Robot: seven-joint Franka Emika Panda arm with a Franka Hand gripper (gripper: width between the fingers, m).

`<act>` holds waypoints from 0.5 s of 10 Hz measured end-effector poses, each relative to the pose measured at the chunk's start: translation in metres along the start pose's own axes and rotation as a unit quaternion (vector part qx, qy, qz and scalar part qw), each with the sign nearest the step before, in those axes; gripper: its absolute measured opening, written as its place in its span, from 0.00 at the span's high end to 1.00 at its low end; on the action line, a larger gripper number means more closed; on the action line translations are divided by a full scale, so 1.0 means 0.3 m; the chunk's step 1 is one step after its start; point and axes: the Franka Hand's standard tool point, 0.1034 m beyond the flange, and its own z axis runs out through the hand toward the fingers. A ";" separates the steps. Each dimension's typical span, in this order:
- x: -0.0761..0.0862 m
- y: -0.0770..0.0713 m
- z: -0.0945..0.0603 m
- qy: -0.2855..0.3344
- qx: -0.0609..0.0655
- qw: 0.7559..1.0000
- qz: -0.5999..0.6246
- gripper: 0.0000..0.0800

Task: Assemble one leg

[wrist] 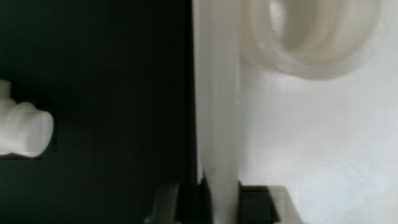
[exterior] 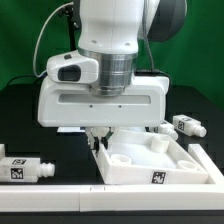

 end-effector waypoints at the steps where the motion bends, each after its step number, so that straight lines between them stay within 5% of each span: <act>1: -0.001 -0.008 0.007 -0.001 0.002 1.000 0.021 0.93; 5: -0.010 -0.049 0.061 -0.009 0.026 0.994 0.106 0.93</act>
Offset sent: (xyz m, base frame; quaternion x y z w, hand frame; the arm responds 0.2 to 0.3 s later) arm 0.0096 0.0151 -0.0207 0.0557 -0.0022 0.1436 0.9881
